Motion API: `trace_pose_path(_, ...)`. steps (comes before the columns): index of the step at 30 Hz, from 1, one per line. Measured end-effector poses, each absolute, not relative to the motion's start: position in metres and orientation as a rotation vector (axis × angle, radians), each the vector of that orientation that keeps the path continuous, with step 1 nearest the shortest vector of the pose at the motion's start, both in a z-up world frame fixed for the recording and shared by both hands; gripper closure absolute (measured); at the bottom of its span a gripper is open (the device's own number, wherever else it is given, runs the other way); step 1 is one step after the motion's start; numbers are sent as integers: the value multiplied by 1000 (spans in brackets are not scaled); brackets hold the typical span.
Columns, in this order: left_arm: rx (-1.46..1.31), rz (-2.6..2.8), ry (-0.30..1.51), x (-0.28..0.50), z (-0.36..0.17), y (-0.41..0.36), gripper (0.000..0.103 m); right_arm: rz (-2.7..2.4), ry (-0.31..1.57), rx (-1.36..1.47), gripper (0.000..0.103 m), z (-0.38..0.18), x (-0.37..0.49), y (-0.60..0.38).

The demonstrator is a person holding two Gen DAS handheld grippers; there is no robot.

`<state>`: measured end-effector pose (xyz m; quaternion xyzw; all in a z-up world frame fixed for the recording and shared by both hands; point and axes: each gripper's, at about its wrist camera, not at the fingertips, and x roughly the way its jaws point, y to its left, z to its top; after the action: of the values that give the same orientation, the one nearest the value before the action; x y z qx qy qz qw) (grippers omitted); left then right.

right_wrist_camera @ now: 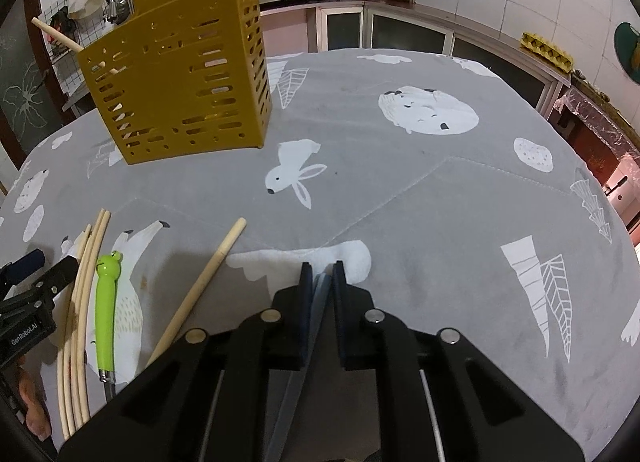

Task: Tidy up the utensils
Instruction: 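Grasp the blue spoon with the right gripper while the left gripper grasps a chopstick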

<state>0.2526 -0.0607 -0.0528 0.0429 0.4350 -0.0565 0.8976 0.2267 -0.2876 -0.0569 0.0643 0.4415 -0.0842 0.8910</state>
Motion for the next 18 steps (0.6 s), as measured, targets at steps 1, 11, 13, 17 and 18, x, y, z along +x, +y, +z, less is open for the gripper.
trace_pose_path(1, 81, -132, 924, 256, -55, -62, 31, -177, 918, 135, 92, -57, 228, -287)
trace_pose_path(11, 100, -149, 963, 275, -50, -83, 70, -177, 947, 148, 95, -55, 244, -287)
trace_pose_path(13, 91, -147, 971, 278, -48, -84, 76, -179, 950, 150, 95, -55, 245, -287)
trace_pose_path(17, 72, -155, 982, 281, -47, -83, 93, -174, 939, 157, 95, -52, 243, -286)
trace_pose_path(18, 65, -160, 983, 280, -46, -82, 98, -174, 934, 157, 95, -50, 241, -286)
